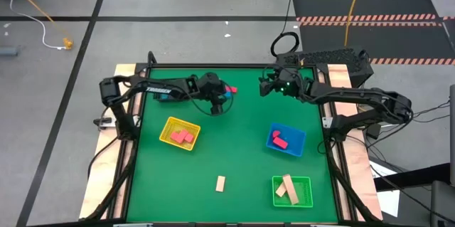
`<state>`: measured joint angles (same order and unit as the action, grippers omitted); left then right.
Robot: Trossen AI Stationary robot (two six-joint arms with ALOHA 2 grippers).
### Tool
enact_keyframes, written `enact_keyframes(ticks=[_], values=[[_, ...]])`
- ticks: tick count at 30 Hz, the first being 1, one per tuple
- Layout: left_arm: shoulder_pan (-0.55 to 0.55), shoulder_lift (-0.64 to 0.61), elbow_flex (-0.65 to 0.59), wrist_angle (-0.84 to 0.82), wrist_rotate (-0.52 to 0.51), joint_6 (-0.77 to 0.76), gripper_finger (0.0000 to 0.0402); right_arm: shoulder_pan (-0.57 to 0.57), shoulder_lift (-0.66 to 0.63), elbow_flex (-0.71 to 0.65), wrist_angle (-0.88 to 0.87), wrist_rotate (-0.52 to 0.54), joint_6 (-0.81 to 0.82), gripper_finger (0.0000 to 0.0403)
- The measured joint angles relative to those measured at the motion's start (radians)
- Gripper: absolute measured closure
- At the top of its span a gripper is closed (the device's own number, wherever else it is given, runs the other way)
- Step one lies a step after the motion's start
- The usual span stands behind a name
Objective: Sort & place blocks by color
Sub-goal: Put the blue square block into the black basket
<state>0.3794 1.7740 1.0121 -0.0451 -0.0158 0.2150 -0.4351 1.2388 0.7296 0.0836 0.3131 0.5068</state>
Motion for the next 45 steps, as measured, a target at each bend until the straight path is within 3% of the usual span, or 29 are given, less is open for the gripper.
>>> enact_keyframes(ticks=[6, 18, 22, 28, 38, 45], values=[[0.017, 0.08, 0.061, -0.009, 0.017, 0.078, 0.0188, -0.034, 0.0, 0.0, 0.002, 0.0, -0.006, 0.0181], [0.066, 0.197, 0.099, -0.015, 0.098, 0.067, 0.0188, -0.062, -0.001, 0.0, -0.003, 0.0, -0.085, 0.0181], [0.053, 0.199, 0.1, -0.013, 0.091, 0.116, 0.0201, -0.067, -0.001, 0.0, -0.005, 0.0, -0.085, 0.0181], [0.048, 0.2, 0.1, -0.008, 0.095, 0.104, 0.0271, -0.075, -0.001, 0.0, -0.006, -0.001, -0.085, 0.0181], [0.048, 0.195, 0.098, -0.006, 0.095, 0.025, 0.0271, -0.083, -0.001, 0.0, -0.01, -0.001, -0.085, 0.0181], [0.048, 0.095, 0.096, -0.007, 0.098, -0.055, 0.0271, -0.083, -0.001, 0.0, -0.049, -0.001, -0.085, 0.0181]])
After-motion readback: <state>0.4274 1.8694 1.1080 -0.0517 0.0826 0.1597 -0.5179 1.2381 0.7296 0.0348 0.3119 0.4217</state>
